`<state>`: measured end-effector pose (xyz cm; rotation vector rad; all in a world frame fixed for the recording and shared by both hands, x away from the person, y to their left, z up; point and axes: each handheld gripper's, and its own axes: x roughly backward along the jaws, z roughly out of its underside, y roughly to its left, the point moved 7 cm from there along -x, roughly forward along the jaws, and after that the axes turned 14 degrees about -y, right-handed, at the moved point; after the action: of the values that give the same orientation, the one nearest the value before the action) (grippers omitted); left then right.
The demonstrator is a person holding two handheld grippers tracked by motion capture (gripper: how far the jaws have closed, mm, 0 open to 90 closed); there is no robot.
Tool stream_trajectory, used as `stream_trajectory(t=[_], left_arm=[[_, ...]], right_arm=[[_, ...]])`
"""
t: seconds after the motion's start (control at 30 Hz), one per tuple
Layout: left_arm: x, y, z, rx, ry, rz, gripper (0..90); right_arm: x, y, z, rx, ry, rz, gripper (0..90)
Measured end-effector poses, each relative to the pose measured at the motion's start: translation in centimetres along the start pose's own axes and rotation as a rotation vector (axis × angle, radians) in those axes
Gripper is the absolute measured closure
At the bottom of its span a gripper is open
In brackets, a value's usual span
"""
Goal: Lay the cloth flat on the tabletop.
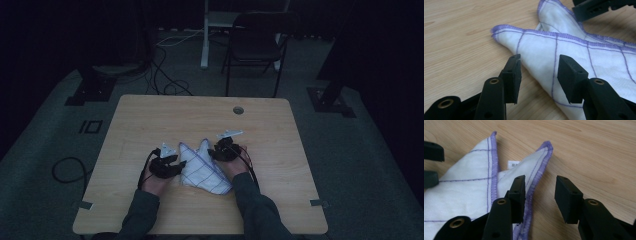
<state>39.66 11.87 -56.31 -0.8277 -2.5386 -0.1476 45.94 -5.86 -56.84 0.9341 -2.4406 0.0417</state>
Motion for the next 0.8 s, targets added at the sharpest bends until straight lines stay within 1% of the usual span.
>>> stream_trajectory(t=[0.03,0.07,0.1,0.2,0.27,0.3,0.43,0.47,0.5,0.57,0.63,0.67,0.7,0.73,0.8], left_arm=[[0.0,0.0,0.0,0.000,0.000,0.000,54.5],[-0.2,-0.1,0.3,-0.018,0.026,-0.012,54.6],[-0.3,0.0,0.4,-0.019,0.037,-0.021,55.1],[-0.7,0.0,0.8,-0.005,0.057,-0.022,55.7],[-0.8,0.0,1.0,-0.005,0.065,-0.021,55.7],[-0.9,0.0,1.3,-0.005,0.074,-0.022,55.9],[-1.2,0.0,1.6,-0.001,0.088,-0.021,60.8],[-1.3,0.0,1.8,0.002,0.091,-0.019,60.8],[-1.4,-0.1,1.8,0.003,0.089,-0.018,64.1],[-1.3,-0.2,1.8,-0.002,0.090,-0.011,68.3],[-1.3,-0.4,1.7,-0.019,0.088,-0.014,74.9],[-1.3,-0.4,1.7,-0.026,0.086,-0.019,80.0],[-1.2,-0.4,1.7,-0.027,0.085,-0.022,83.3],[-1.2,-0.4,1.7,-0.028,0.083,-0.024,85.2],[-1.1,-0.4,1.6,-0.034,0.080,-0.028,86.9]], right_arm=[[-0.1,0.0,0.0,-0.003,0.003,-0.003,60.7],[-0.2,0.0,0.0,-0.012,0.004,-0.006,60.6],[-0.3,0.0,0.0,-0.014,0.006,-0.008,60.6],[-0.7,0.0,-0.1,-0.037,0.005,-0.021,60.5],[-0.8,0.0,-0.1,-0.040,0.007,-0.023,60.2],[-1.0,0.0,-0.1,-0.051,0.010,-0.030,59.8],[-1.4,0.2,-0.1,-0.063,0.017,-0.046,59.7],[-1.5,0.2,-0.2,-0.075,0.019,-0.052,60.2],[-1.7,0.4,-0.2,-0.098,0.022,-0.079,62.5],[-1.7,0.6,-0.2,-0.113,0.025,-0.099,67.7],[-1.8,0.8,-0.2,-0.107,0.025,-0.108,74.9],[-1.7,0.8,-0.2,-0.099,0.027,-0.108,80.7],[-1.7,0.8,-0.2,-0.089,0.023,-0.102,84.4],[-1.6,0.9,-0.3,-0.087,0.020,-0.102,86.9],[-1.4,0.9,-0.5,-0.070,0.013,-0.096,88.5]])
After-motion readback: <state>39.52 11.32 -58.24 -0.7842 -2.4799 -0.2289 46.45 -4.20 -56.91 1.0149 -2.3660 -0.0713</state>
